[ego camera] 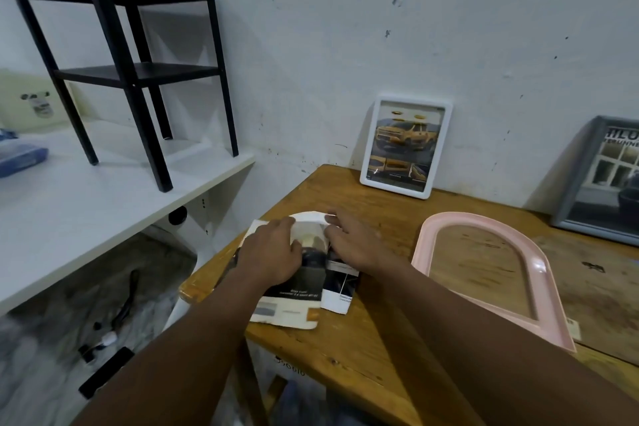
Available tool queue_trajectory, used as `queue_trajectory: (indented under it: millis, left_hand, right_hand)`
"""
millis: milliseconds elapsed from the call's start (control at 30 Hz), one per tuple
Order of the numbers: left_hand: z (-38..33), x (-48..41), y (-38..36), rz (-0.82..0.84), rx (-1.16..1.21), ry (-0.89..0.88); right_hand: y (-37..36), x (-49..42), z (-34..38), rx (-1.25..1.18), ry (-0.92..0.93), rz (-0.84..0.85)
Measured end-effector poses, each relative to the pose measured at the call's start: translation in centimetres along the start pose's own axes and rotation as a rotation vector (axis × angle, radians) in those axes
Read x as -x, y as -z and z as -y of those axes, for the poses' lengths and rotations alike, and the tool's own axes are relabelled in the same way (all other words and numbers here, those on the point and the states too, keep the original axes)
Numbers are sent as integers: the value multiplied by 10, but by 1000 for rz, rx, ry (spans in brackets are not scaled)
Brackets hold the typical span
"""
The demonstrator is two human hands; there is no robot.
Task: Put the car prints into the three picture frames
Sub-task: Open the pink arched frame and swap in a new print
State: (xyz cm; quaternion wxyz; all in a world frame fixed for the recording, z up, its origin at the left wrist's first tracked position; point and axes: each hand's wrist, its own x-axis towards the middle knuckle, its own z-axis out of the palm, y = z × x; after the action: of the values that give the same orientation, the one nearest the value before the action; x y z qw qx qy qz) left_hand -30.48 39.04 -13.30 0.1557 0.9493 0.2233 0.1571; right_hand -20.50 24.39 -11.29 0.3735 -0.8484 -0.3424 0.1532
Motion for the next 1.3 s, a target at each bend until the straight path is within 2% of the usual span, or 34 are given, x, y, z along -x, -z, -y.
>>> queue_trajectory:
  millis: [167,367,467,633,833,1000,1100,1200,1300]
  left_hand:
    - [2,4,-6,-7,-113,-6]
    - [-13,-2,-10,70,34,-42]
    - [-14,1,-18,18,10,-49]
    - [-14,4,-22,-5,9,-26]
    - [-23,-1,-17,46,80,-63]
    - [-40,-10,-11,125,121,-61]
    - [-60,-18,-6,100,90,-115]
    - [-99,-19,-5,109,181,-208]
    - [-142,-15,-13,201,320,-285]
  right_hand:
    - [1,6,-22,375,2,-72]
    - [-4,5,-25,495,-32,-139]
    - [-3,5,-21,521,-15,-154]
    - [-5,8,-9,452,-7,-226]
    - [9,10,2,99,73,-422]
    - [67,14,-15,110,88,-522]
    - [111,25,-34,145,51,-558]
    - [151,41,-61,196,-27,-578]
    - [177,62,-89,188,-138,-562]
